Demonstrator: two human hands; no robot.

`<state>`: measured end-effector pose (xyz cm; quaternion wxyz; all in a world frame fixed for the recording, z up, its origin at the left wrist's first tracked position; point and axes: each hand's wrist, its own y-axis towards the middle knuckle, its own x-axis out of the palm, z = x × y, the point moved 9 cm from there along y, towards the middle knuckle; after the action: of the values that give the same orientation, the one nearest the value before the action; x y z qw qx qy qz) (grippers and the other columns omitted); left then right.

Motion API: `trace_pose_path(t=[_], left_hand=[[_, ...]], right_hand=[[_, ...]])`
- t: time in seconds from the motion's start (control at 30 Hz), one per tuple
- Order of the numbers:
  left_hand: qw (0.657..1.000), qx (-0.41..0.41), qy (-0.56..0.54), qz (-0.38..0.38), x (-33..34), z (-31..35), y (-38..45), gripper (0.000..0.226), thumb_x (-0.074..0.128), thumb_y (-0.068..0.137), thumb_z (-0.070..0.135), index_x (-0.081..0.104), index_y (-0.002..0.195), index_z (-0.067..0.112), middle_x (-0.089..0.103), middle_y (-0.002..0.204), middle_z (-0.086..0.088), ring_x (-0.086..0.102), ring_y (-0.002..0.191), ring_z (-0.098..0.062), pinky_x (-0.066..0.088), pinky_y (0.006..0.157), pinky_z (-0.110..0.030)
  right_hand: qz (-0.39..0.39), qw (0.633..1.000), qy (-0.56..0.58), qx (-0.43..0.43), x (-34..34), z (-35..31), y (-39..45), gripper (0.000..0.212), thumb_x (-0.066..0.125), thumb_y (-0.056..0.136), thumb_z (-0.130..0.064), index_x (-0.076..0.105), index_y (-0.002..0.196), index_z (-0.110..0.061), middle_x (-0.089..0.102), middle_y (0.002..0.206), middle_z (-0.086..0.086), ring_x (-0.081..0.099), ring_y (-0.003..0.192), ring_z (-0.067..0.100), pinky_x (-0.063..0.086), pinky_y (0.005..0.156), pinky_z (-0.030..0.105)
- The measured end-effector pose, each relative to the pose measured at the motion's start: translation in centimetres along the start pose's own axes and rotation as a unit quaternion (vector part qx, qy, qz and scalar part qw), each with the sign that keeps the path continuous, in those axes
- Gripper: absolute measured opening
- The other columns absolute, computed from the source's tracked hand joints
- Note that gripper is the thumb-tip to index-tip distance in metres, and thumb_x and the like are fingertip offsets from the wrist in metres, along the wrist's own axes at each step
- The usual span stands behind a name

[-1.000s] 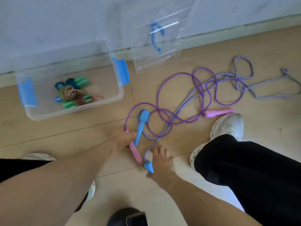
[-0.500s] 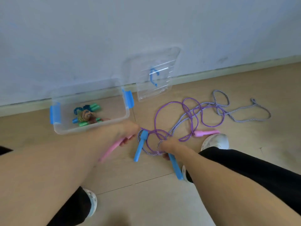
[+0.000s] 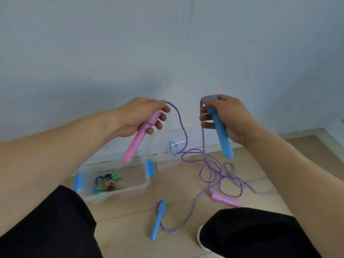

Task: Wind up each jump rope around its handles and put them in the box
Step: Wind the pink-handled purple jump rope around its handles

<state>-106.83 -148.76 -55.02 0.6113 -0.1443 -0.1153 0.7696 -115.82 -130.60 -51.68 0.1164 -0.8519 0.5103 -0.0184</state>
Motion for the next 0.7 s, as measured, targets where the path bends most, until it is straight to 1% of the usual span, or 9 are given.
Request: trace_pose_path(t=[0.1, 0.23, 0.3, 0.37, 0.47, 0.53, 0.57, 0.63, 0.7], left_hand=[[0.997, -0.038, -0.055, -0.024, -0.1, -0.5, -1.3, 0.030, 0.052, 0.100, 0.033, 0.064, 0.105, 0.007, 0.062, 0.078, -0.006, 0.057, 0.061, -0.020, 0.039, 0.043, -0.024], [0.996, -0.075, -0.031, -0.044, -0.3, -3.4, -2.5, 0.036, 0.054, 0.098, 0.032, 0.066, 0.111, 0.001, 0.064, 0.084, -0.009, 0.059, 0.065, -0.022, 0.041, 0.046, -0.027], [0.993, -0.098, -0.053, -0.036, -0.6, -5.8, -3.1, 0.035, 0.055, 0.097, 0.030, 0.067, 0.108, -0.001, 0.063, 0.081, -0.011, 0.057, 0.060, -0.022, 0.039, 0.042, -0.025], [0.994, -0.104, -0.023, -0.006, -1.8, -7.1, -2.7, 0.028, 0.057, 0.097, 0.023, 0.069, 0.101, -0.001, 0.063, 0.076, -0.010, 0.054, 0.054, -0.020, 0.038, 0.038, -0.023], [0.995, -0.086, 0.027, 0.042, -4.1, -6.2, -1.1, 0.020, 0.060, 0.093, 0.019, 0.072, 0.094, 0.003, 0.064, 0.071, -0.006, 0.055, 0.053, -0.018, 0.040, 0.042, -0.024], [0.995, -0.065, 0.041, 0.059, -5.0, -4.8, 0.0, 0.017, 0.061, 0.091, 0.018, 0.073, 0.092, 0.005, 0.066, 0.072, -0.006, 0.057, 0.055, -0.019, 0.042, 0.044, -0.026], [0.995, -0.057, 0.052, 0.058, -5.1, -4.5, 0.4, 0.017, 0.061, 0.091, 0.017, 0.072, 0.093, 0.005, 0.066, 0.073, -0.007, 0.058, 0.055, -0.019, 0.043, 0.044, -0.026], [0.994, -0.047, 0.087, 0.042, -4.8, -4.7, 1.1, 0.017, 0.059, 0.093, 0.017, 0.071, 0.093, 0.005, 0.067, 0.078, -0.009, 0.060, 0.056, -0.021, 0.046, 0.043, -0.026], [0.988, -0.037, 0.151, 0.021, -4.3, -5.5, 2.0, 0.018, 0.057, 0.095, 0.018, 0.069, 0.093, 0.005, 0.068, 0.081, -0.009, 0.063, 0.055, -0.021, 0.048, 0.043, -0.026]], right_hand=[[-0.026, 0.998, 0.039, 0.037, 2.9, 1.6, -1.3, 0.024, 0.063, 0.093, -0.031, 0.060, 0.089, -0.008, 0.065, 0.071, 0.009, 0.060, 0.058, 0.022, 0.058, 0.066, 0.038], [-0.066, 0.992, 0.049, 0.091, 6.5, 3.7, -1.2, 0.028, 0.058, 0.095, -0.032, 0.058, 0.099, -0.004, 0.069, 0.071, 0.011, 0.062, 0.055, 0.022, 0.057, 0.061, 0.035], [-0.117, 0.988, -0.012, 0.098, 8.4, 4.7, -1.0, 0.028, 0.059, 0.095, -0.029, 0.058, 0.104, -0.003, 0.070, 0.076, 0.013, 0.063, 0.059, 0.023, 0.057, 0.061, 0.035], [-0.174, 0.970, -0.131, 0.107, 10.0, 6.3, -0.9, 0.025, 0.062, 0.093, -0.024, 0.058, 0.106, -0.004, 0.070, 0.080, 0.013, 0.064, 0.061, 0.025, 0.056, 0.058, 0.034], [-0.194, 0.906, -0.343, 0.156, 9.7, 11.2, 0.8, 0.017, 0.059, 0.093, -0.020, 0.059, 0.106, -0.008, 0.071, 0.089, 0.015, 0.071, 0.066, 0.030, 0.061, 0.062, 0.040], [-0.151, 0.854, -0.460, 0.191, 7.2, 15.2, 3.2, 0.020, 0.055, 0.093, -0.014, 0.059, 0.110, -0.006, 0.073, 0.095, 0.018, 0.074, 0.076, 0.032, 0.062, 0.068, 0.042], [-0.122, 0.830, -0.506, 0.200, 5.5, 17.2, 4.4, 0.022, 0.054, 0.092, -0.013, 0.059, 0.112, -0.005, 0.073, 0.098, 0.018, 0.074, 0.080, 0.032, 0.061, 0.069, 0.038], [-0.067, 0.768, -0.604, 0.201, 1.5, 20.2, 5.8, 0.025, 0.053, 0.091, -0.015, 0.060, 0.114, -0.005, 0.070, 0.109, 0.015, 0.069, 0.094, 0.029, 0.053, 0.074, 0.028], [-0.002, 0.725, -0.649, 0.230, -3.0, 23.4, 6.1, 0.029, 0.054, 0.089, -0.016, 0.058, 0.116, -0.006, 0.065, 0.115, 0.011, 0.061, 0.109, 0.027, 0.049, 0.079, 0.028]])
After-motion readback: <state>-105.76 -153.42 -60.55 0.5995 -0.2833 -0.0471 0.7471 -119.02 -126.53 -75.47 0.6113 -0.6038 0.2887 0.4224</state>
